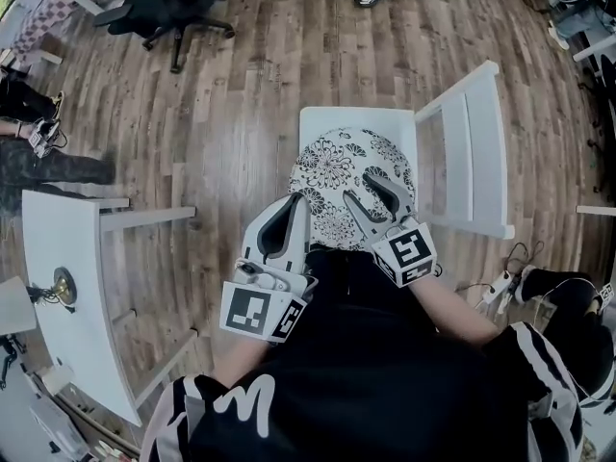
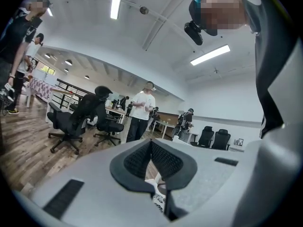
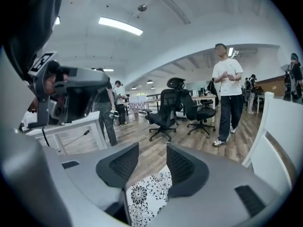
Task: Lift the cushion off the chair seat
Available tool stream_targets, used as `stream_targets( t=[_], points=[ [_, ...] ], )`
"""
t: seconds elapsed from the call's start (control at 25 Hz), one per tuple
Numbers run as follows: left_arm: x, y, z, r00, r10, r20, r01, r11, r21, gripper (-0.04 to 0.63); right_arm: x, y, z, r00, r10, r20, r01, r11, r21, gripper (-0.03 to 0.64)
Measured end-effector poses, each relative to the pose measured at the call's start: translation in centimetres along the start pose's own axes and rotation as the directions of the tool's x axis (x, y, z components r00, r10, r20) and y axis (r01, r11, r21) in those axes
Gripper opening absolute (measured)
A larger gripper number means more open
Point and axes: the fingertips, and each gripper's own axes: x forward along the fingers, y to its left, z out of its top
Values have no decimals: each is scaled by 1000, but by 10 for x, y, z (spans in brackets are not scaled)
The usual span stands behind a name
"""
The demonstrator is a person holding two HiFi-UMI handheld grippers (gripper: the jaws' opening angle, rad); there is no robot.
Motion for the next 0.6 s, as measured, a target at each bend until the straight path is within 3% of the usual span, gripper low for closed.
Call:
stream_targets(
  t=[0.28,0.6],
  points=[
    [-9,5,-11,1000,23,-17,-23,1000,-1,3,18,-15,-63,990,-26,-142,19,999,-49,186],
    [-9,11,-23,999,37,-33,-38,999,-14,3,41,-20,-134,958,-20,-285,-8,995,-96,186]
  ],
)
